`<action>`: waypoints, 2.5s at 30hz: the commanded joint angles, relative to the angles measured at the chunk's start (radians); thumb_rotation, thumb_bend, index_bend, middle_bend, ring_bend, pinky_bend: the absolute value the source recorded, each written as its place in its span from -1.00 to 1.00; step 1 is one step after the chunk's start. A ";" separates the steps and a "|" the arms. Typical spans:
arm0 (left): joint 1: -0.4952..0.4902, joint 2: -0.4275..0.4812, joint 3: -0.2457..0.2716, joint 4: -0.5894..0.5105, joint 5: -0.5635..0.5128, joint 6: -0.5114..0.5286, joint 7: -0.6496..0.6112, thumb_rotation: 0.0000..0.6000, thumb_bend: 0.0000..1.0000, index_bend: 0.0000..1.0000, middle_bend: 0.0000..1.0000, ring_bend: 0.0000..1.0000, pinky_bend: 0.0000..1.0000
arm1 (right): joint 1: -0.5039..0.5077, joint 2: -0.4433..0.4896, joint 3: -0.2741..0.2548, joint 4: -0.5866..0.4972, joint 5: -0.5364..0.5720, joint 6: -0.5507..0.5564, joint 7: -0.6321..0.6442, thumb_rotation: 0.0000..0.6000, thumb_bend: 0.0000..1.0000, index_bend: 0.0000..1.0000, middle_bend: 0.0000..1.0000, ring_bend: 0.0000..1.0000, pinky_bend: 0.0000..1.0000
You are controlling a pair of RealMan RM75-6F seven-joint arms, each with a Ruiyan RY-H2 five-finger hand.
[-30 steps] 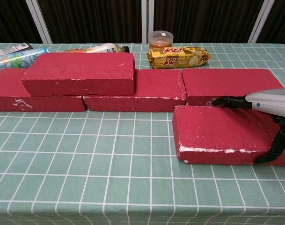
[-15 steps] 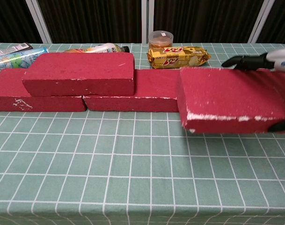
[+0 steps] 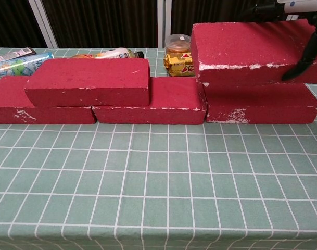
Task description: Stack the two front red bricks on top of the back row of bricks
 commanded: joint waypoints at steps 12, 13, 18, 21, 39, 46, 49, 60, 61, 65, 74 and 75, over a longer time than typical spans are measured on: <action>0.018 -0.009 0.001 0.032 0.029 0.026 -0.035 1.00 -0.94 -1.00 -1.00 -1.00 -1.00 | 0.152 -0.188 0.002 0.194 0.149 -0.118 -0.019 1.00 -0.83 -1.00 -0.42 -0.53 -1.00; 0.018 -0.011 0.001 0.034 0.029 0.024 -0.038 1.00 -0.94 -1.00 -1.00 -1.00 -1.00 | 0.158 -0.194 0.003 0.199 0.156 -0.122 -0.016 1.00 -0.83 -1.00 -0.42 -0.53 -1.00; 0.016 -0.019 0.002 0.050 0.028 0.013 -0.056 1.00 -0.94 -1.00 -1.00 -1.00 -1.00 | 0.183 -0.218 -0.003 0.204 0.198 -0.128 -0.004 1.00 -0.83 -1.00 -0.42 -0.53 -1.00; 0.017 -0.022 0.004 0.060 0.031 0.011 -0.069 1.00 -0.94 -1.00 -1.00 -1.00 -1.00 | 0.203 -0.227 -0.015 0.199 0.251 -0.122 -0.016 1.00 -0.84 -1.00 -0.42 -0.53 -1.00; 0.021 -0.017 0.006 0.083 0.045 0.014 -0.122 1.00 -0.94 -1.00 -1.00 -1.00 -1.00 | 0.306 -0.247 -0.064 0.203 0.415 -0.114 -0.051 1.00 -0.85 -1.00 -0.42 -0.53 -1.00; 0.021 -0.021 0.008 0.093 0.045 0.007 -0.138 1.00 -0.94 -1.00 -1.00 -1.00 -1.00 | 0.326 -0.256 -0.076 0.208 0.440 -0.118 -0.038 1.00 -0.85 -1.00 -0.42 -0.53 -1.00; 0.020 -0.024 0.007 0.098 0.043 0.005 -0.142 1.00 -0.94 -1.00 -1.00 -1.00 -1.00 | 0.335 -0.262 -0.079 0.214 0.447 -0.122 -0.033 1.00 -0.84 -1.00 -0.42 -0.53 -1.00; 0.022 -0.025 0.011 0.109 0.044 0.002 -0.159 1.00 -0.94 -1.00 -1.00 -1.00 -1.00 | 0.363 -0.280 -0.099 0.226 0.472 -0.105 -0.040 1.00 -0.84 -1.00 -0.42 -0.53 -1.00; 0.022 -0.025 0.011 0.110 0.044 0.002 -0.161 1.00 -0.94 -1.00 -1.00 -1.00 -1.00 | 0.365 -0.280 -0.101 0.225 0.474 -0.100 -0.041 1.00 -0.84 -1.00 -0.42 -0.53 -1.00; 0.023 -0.026 0.013 0.113 0.047 0.003 -0.164 1.00 -0.94 -1.00 -1.00 -1.00 -1.00 | 0.370 -0.275 -0.114 0.225 0.484 -0.091 -0.052 1.00 -0.84 -1.00 -0.42 -0.53 -1.00; 0.021 -0.031 0.013 0.119 0.046 -0.003 -0.169 1.00 -0.94 -1.00 -1.00 -1.00 -1.00 | 0.377 -0.278 -0.114 0.231 0.494 -0.095 -0.040 1.00 -0.84 -1.00 -0.42 -0.53 -1.00; 0.022 -0.031 0.013 0.119 0.046 -0.003 -0.169 1.00 -0.94 -1.00 -1.00 -1.00 -1.00 | 0.378 -0.280 -0.114 0.232 0.493 -0.097 -0.037 1.00 -0.84 -1.00 -0.42 -0.53 -1.00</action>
